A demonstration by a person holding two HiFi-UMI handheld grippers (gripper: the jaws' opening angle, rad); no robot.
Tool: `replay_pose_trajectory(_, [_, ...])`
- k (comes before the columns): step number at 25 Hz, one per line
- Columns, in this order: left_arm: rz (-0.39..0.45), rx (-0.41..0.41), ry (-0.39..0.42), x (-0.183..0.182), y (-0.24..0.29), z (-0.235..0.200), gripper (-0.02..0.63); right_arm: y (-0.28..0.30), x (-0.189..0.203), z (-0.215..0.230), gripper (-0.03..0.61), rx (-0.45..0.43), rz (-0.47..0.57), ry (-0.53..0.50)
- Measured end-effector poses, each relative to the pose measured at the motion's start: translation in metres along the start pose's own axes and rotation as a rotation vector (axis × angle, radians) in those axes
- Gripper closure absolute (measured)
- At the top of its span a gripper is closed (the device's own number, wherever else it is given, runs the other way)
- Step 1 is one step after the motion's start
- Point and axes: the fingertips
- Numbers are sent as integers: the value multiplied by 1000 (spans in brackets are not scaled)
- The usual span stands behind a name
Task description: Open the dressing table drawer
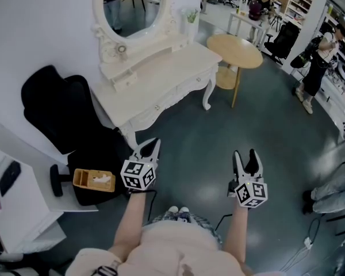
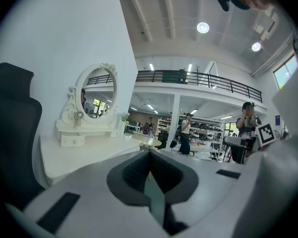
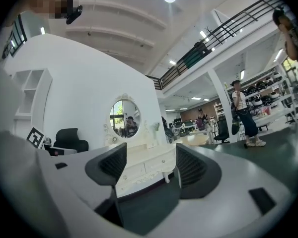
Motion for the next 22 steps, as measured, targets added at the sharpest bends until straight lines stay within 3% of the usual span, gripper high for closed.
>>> replay_pose_trajectory(6, [-9, 5, -4, 2, 4, -10, 588, 5, 2, 4, 135, 44, 20, 48])
replay_pose_trajectory(22, [-29, 28, 12, 2, 46, -27, 588, 43, 14, 18, 120, 58, 12, 51])
Point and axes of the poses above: the fingertips, and each gripper's own axes: y forward along the fingers, z to its right, x out of its underside, and after that the axes turned 2 degrees about -z, right-handed
